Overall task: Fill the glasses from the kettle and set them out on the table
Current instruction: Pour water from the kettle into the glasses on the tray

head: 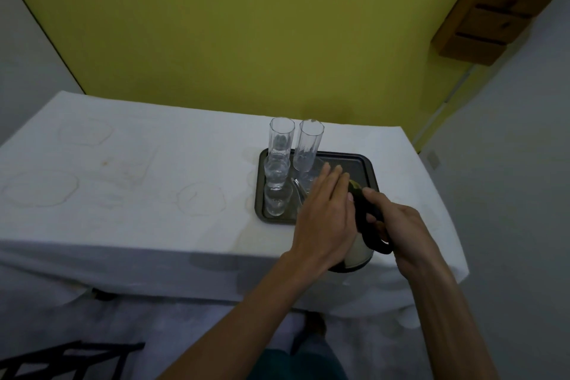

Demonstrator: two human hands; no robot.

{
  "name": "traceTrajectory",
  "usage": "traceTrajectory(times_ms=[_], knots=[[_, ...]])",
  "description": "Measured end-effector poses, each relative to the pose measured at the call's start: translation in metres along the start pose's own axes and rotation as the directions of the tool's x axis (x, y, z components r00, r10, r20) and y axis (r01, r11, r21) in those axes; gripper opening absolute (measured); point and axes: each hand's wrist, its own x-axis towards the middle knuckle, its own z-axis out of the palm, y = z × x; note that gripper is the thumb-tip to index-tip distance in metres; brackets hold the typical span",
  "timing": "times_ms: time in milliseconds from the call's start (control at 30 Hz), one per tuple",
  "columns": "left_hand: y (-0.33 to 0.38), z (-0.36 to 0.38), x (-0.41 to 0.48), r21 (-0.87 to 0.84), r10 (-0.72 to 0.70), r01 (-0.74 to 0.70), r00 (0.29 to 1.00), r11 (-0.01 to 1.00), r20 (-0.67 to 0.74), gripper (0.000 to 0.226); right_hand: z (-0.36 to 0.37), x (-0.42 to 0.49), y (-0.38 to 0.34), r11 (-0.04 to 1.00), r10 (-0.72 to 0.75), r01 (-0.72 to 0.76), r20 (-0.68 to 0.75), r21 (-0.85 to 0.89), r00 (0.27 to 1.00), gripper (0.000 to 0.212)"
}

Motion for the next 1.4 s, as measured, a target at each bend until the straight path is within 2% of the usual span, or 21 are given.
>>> traceTrajectory(times_ms=[300, 567, 700, 1133, 1300, 1400], knots=[[-0.016, 0.004, -0.008, -0.015, -0.051, 0.053, 0.994, 0.998, 0.095, 0.047, 0.015, -0.003, 0.010, 0.998, 0.053, -0.053, 0.001, 0.034, 0.999, 0.027], [-0.028, 0.006, -0.007, -0.016, -0.085, 0.087, 0.989, 0.996, 0.118, 0.049, 0.021, 0.000, 0.010, 0.999, 0.046, -0.046, -0.008, -0.011, 0.999, 0.052], [-0.031, 0.007, -0.007, -0.022, -0.094, 0.097, 0.988, 0.995, 0.120, 0.049, 0.023, 0.003, 0.012, 0.999, 0.048, -0.048, -0.013, -0.024, 0.999, 0.057], [-0.037, 0.006, -0.006, -0.005, -0.086, 0.088, 0.988, 0.996, 0.125, 0.049, 0.027, 0.007, 0.015, 0.998, 0.045, -0.046, -0.019, -0.045, 0.999, 0.052], [-0.038, 0.008, -0.006, -0.014, -0.083, 0.086, 0.988, 0.996, 0.128, 0.049, 0.027, 0.010, 0.018, 0.999, 0.027, -0.027, -0.018, -0.030, 0.999, 0.059], [-0.037, 0.007, -0.006, -0.021, -0.085, 0.088, 0.988, 0.996, 0.127, 0.049, 0.026, 0.011, 0.019, 1.000, 0.026, -0.026, -0.012, -0.014, 1.000, 0.057]])
